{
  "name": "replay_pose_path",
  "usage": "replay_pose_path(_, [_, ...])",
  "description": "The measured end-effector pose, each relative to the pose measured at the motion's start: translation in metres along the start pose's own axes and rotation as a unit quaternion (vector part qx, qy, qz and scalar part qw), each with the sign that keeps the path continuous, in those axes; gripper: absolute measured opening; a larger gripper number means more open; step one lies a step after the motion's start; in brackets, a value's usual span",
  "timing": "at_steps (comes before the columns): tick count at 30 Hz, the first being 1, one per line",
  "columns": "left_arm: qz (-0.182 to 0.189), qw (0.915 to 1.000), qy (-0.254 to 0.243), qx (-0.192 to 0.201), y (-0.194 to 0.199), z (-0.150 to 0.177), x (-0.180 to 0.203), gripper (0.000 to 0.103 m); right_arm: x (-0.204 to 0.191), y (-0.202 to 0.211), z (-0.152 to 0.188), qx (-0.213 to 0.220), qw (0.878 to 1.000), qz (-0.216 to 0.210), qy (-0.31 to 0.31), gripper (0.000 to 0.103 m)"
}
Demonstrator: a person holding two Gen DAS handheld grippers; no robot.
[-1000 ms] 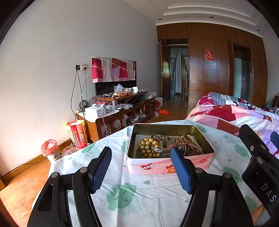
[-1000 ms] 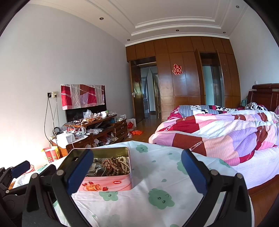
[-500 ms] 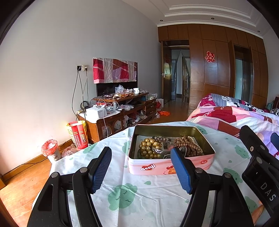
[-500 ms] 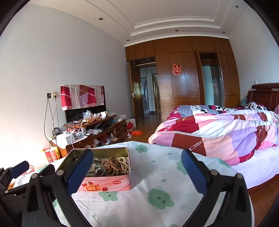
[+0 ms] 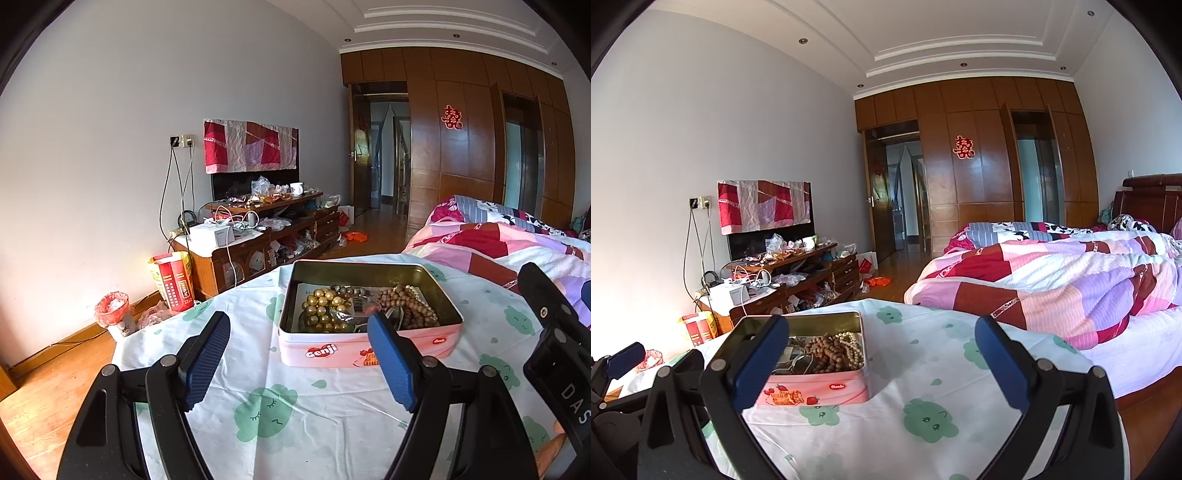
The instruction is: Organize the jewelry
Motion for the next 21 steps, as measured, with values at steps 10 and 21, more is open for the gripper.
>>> replay_pose_path(10, [0.003, 1.0, 0.001, -0.006, -0.0004, 0.0013, 0.001, 0.077, 0.0014, -0.0001, 0.0, -0.001, 1.0, 0.0, 0.0, 0.103])
replay_pose_path(21, [0.002, 1.0, 0.0, -0.01, -0.001, 0.0011, 0.0015, 0.078, 0.0086, -0.0028, 0.0009, -0.006, 1.0, 0.004, -0.004, 0.103])
Point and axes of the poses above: each gripper's, at about its wrist camera, not at the fingertips, and y roughly against the way its jaws point, x to its right, z to its underside, the point moved 7 cm from there along -y, roughly the way its jaws point, and after that the axes turned 3 degrees about -x, right-handed, at the moved point
